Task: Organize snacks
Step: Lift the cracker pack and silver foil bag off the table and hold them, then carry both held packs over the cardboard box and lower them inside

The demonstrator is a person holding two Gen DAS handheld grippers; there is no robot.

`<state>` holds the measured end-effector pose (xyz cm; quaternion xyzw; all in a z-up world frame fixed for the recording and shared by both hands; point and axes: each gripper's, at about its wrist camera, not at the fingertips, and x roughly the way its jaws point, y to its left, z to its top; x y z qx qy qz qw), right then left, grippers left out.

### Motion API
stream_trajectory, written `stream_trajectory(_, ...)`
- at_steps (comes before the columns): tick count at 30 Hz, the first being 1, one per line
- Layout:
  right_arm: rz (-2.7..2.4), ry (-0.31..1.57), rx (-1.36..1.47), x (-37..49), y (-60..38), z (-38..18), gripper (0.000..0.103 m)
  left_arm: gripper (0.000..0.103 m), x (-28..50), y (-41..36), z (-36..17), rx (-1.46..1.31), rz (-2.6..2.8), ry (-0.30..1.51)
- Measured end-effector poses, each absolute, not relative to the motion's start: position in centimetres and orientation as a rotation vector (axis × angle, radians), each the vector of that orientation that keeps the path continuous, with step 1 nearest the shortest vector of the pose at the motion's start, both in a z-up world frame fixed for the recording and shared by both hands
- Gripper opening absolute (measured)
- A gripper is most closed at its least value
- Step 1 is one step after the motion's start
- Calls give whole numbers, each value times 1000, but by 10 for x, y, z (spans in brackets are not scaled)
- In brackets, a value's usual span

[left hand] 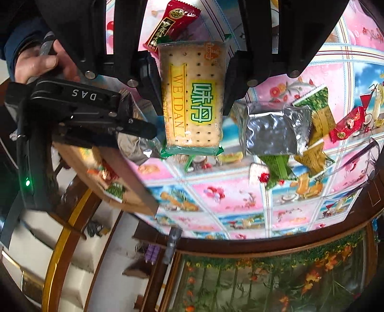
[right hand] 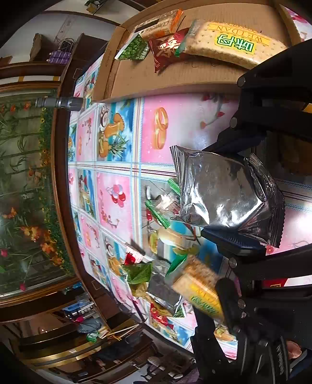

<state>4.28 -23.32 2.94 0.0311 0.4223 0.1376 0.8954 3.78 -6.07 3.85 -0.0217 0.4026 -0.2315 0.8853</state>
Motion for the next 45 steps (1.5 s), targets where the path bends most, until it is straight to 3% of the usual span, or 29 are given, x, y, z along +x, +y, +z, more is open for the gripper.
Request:
stream_trajectory(20, 277, 774, 163, 74, -244, 93, 63, 44, 45, -46, 62, -191, -445, 728)
stream_trajectory(28, 346, 818, 244, 97, -255, 65, 63, 44, 50, -41, 57, -198, -416, 733)
stream_trajectory(45, 302, 764, 484, 108, -337, 82, 63, 44, 59, -93, 60, -211, -472, 763)
